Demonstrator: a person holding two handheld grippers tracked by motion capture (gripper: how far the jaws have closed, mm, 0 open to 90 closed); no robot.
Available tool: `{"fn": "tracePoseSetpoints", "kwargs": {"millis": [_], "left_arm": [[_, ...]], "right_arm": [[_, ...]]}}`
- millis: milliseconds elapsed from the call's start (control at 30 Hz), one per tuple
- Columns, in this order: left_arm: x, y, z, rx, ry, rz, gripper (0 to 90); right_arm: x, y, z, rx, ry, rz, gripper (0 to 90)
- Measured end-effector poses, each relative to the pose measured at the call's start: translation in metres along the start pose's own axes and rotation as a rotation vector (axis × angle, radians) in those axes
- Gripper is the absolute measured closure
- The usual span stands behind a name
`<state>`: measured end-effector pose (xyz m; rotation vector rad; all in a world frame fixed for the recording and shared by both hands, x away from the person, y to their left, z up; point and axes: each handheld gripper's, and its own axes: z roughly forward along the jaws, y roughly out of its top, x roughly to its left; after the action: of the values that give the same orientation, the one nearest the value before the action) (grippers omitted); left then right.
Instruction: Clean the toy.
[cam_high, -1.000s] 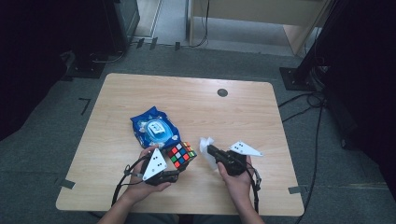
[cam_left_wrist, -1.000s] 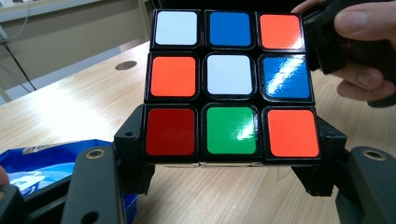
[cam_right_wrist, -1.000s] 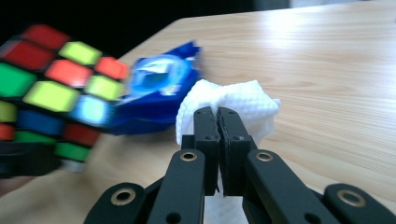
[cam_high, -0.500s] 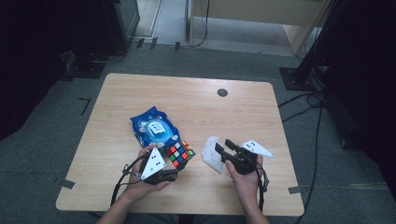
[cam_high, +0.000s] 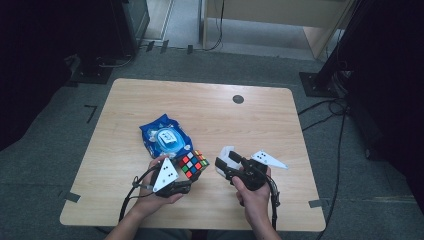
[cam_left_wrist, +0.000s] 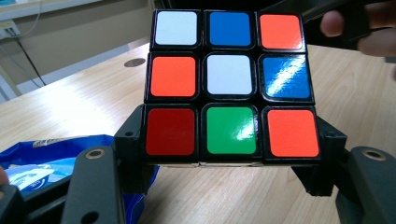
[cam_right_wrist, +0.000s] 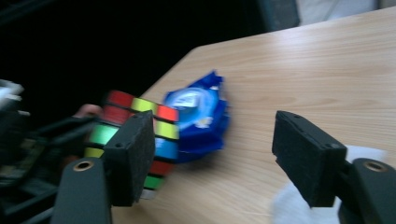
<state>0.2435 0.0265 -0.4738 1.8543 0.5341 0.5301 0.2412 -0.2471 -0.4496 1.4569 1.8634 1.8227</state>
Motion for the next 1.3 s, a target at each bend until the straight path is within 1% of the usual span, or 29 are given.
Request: {"fn": "tracePoseSetpoints", "kwargs": {"millis": [33,100,200,300,367,433,533,567,633,667,733,800,900,967,1000,1167,1300], "left_arm": [[-0.001,0.0,0.0,0.0,0.002,-0.001,33.9],[-0.003,0.0,0.002,0.003,0.007,0.002,33.9],[-0.006,0.0,0.003,-0.001,0.015,0.003,33.9],[-0.008,0.001,0.004,-0.009,0.03,0.001,33.9],[-0.011,0.0,0.005,-0.013,0.047,0.005,33.9],[-0.013,0.0,0.006,-0.016,0.052,0.005,33.9],[-0.018,0.001,0.008,-0.021,0.062,0.011,33.8],[-0.019,0.001,0.008,-0.024,0.058,0.011,33.8],[-0.021,0.002,0.008,-0.028,0.064,0.018,33.8],[-0.021,0.002,0.008,-0.03,0.067,0.021,33.8],[-0.021,0.003,0.008,-0.031,0.065,0.018,33.8],[-0.021,0.002,0.009,-0.028,0.062,0.014,33.8],[-0.021,0.002,0.01,-0.021,0.044,0.004,33.7],[-0.02,0.001,0.011,-0.015,0.029,-0.004,33.6],[-0.019,0.001,0.011,-0.014,0.028,-0.001,33.6],[-0.019,0.0,0.013,-0.002,0.021,0.006,33.2],[-0.02,0.0,0.013,-0.003,0.017,0.016,32.7]], "right_arm": [[0.005,0.0,0.001,-0.001,0.025,0.009,26.1],[0.011,0.0,0.004,0.006,0.052,0.028,22.4],[0.018,-0.004,0.011,0.03,0.087,0.064,18.4],[0.019,-0.009,0.017,0.059,0.092,0.094,15.4],[0.019,-0.012,0.021,0.073,0.102,0.128,15.1],[0.019,-0.015,0.025,0.075,0.113,0.165,15.1],[0.018,-0.017,0.029,0.076,0.126,0.196,15.6],[0.019,-0.018,0.031,0.078,0.13,0.208,16.3],[0.018,-0.02,0.033,0.079,0.135,0.224,19.0],[0.018,-0.021,0.033,0.082,0.138,0.239,20.3],[0.017,-0.022,0.034,0.08,0.139,0.246,23.0],[0.017,-0.023,0.034,0.077,0.157,0.267,28.6],[0.017,-0.022,0.032,0.068,0.16,0.274,32.8],[0.016,-0.022,0.031,0.061,0.165,0.276,34.1],[0.015,-0.022,0.031,0.063,0.165,0.276,34.3],[0.016,-0.022,0.031,0.072,0.145,0.246,34.5],[0.015,-0.02,0.03,0.08,0.145,0.229,34.6]]}}
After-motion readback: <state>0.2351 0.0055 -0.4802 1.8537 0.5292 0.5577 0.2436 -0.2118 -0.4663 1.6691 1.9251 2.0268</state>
